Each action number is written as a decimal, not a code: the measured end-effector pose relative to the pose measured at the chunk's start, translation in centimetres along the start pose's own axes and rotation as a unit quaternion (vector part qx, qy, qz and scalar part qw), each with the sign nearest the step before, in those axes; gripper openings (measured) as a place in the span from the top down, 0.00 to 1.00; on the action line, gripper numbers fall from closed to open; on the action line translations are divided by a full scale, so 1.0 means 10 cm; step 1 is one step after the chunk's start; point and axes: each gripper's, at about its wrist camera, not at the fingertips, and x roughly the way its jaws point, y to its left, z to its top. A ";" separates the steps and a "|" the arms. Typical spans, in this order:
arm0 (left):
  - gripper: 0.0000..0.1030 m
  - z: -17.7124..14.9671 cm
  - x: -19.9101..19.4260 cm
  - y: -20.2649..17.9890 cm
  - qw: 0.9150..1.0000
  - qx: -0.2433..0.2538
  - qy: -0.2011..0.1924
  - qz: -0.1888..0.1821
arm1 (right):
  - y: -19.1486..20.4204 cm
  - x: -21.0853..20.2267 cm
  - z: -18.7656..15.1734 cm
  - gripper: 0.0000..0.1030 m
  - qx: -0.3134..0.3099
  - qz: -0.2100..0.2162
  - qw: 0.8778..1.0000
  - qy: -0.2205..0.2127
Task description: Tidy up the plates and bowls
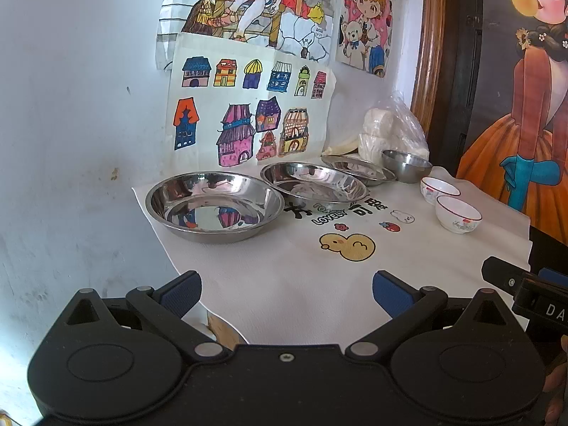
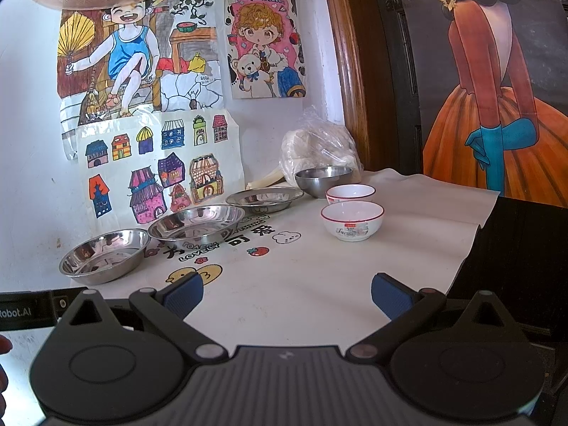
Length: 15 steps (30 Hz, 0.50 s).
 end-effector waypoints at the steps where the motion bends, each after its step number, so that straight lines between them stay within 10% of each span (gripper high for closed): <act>1: 0.01 0.00 0.00 0.00 1.000 0.000 0.000 0.000 | 0.01 -0.01 0.00 0.00 0.000 0.000 1.000 0.000; 15: 0.01 0.01 0.08 0.01 1.000 -0.003 0.016 -0.001 | 0.02 0.05 -0.02 0.00 -0.003 -0.002 1.000 0.011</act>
